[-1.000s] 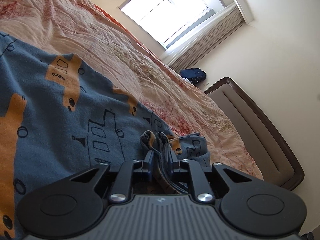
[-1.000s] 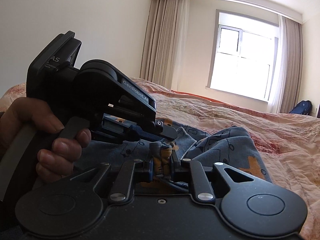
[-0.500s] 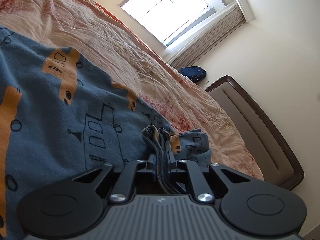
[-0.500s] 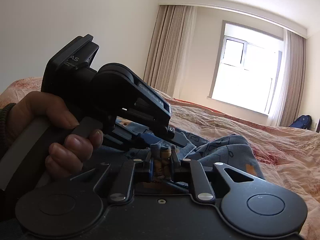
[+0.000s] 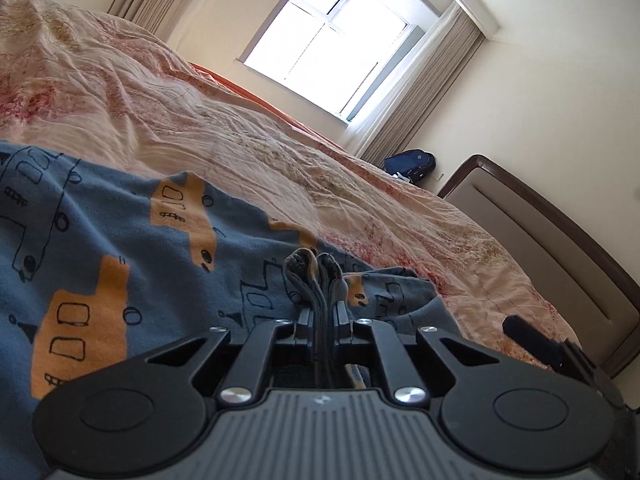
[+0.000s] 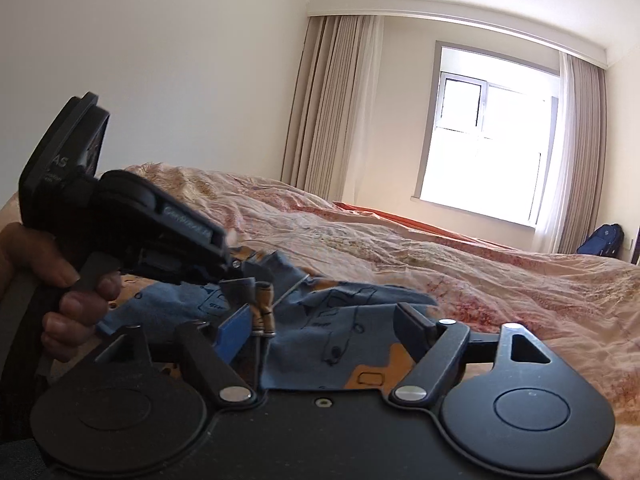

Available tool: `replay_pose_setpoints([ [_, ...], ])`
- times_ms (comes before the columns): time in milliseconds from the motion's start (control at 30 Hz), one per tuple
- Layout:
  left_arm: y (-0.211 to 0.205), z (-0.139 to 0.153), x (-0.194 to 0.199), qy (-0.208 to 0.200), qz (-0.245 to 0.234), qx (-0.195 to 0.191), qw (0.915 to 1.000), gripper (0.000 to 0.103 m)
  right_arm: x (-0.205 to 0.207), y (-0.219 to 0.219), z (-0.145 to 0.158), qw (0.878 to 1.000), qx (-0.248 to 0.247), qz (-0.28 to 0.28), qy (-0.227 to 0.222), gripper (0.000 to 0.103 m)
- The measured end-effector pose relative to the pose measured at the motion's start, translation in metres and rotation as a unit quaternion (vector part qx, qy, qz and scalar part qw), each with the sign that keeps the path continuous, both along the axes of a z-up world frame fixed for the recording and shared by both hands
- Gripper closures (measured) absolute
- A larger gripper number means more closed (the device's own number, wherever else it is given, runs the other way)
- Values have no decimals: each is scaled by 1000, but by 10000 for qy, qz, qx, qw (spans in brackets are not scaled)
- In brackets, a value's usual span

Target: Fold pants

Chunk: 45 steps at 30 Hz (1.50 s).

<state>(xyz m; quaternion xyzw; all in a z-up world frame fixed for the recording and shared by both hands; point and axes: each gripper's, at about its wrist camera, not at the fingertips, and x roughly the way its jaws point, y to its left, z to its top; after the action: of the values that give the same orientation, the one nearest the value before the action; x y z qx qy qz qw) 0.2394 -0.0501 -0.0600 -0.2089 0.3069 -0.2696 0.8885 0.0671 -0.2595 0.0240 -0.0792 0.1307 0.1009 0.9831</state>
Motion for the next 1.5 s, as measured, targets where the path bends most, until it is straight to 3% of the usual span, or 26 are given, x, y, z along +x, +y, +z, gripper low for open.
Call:
replay_pose_setpoints([
  [167,5,-4,0,-17,7,-94,10000,95,30,-33,22,9995,94,-306,20,13],
  [233,5,-4,-2,-84,37,-102,9999,95,54,-40,23,9988,-195,-388,237,13],
  [333,5,-2,-5,-273,188,-15,9995,95,96,-54,21,9957,-188,169,890,34],
  [367,5,-2,-5,-289,202,14,9994,95,109,-60,21,9925,-48,424,1143,49],
  [400,5,-2,-4,-273,187,10,9995,95,120,-65,22,9891,63,602,1342,56],
  [533,6,-3,-2,-230,166,-6,9996,95,154,-78,26,9742,93,1032,2007,56],
  [633,6,-4,-1,-216,158,-22,9996,95,169,-82,24,9561,6,1400,2574,57],
  [667,6,-4,-1,-215,150,-32,9997,95,170,-82,22,9506,-42,1486,2724,62],
  [700,6,-4,-1,-218,154,-34,9996,95,171,-82,21,9481,-88,1515,2795,81],
  [800,6,-4,-1,-225,137,-34,9996,95,172,-82,23,9475,-17,1513,2818,92],
  [967,5,-4,-2,-231,158,-12,9996,95,171,-66,37,9587,-477,1477,2382,95],
  [1133,6,-5,-2,-207,177,-10,9996,95,189,-65,37,9604,-456,1340,2399,94],
  [1233,7,-5,-1,-169,169,-54,9997,95,193,-71,35,9688,-400,956,2251,97],
  [1300,8,-5,-1,-162,162,-70,9997,95,188,-83,37,9721,-69,783,2209,89],
  [1400,8,-5,0,-159,169,-73,9997,95,170,-90,37,9725,11,751,2204,75],
  [1500,8,-6,0,-168,185,-80,9997,95,157,-93,33,9676,74,831,2382,70],
])
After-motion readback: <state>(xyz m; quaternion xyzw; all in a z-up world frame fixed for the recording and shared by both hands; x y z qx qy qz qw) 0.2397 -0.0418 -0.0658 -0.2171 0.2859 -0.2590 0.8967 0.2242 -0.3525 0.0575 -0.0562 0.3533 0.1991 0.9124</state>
